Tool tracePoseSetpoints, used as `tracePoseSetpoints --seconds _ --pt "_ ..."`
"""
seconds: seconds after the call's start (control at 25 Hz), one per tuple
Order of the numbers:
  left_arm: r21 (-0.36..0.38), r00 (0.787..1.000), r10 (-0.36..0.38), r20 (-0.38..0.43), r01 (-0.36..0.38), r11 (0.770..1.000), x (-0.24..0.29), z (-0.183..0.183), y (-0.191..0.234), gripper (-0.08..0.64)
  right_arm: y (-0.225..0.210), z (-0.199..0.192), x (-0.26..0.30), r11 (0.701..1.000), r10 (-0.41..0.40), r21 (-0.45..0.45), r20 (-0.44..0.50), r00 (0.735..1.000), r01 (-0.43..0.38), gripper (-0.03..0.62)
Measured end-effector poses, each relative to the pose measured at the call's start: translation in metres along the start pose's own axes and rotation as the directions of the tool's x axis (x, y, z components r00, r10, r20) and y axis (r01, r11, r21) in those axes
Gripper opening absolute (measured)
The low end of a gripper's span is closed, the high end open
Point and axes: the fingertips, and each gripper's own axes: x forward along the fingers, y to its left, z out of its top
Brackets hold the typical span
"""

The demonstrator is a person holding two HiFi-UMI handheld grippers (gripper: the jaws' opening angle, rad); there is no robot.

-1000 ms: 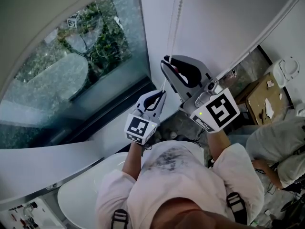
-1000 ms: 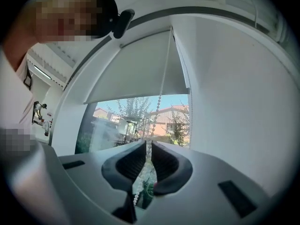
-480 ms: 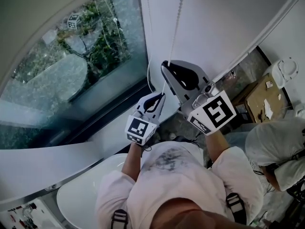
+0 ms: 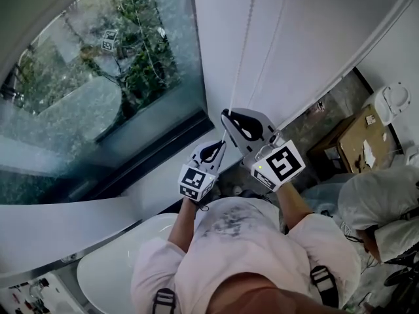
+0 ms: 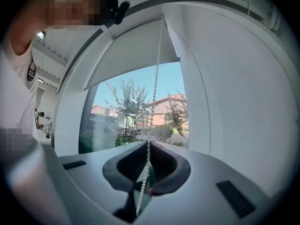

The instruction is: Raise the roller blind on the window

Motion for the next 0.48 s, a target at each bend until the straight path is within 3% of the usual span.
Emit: tracePoseSetpoints --seconds 0.48 --pt "-0.03 0.999 -0.003 -0.042 0.002 1.0 0.008 -0.043 0.004 0.005 0.009 -0.043 -0.002 1.0 -0.001 0.002 -0.041 0.999 0.001 0.071"
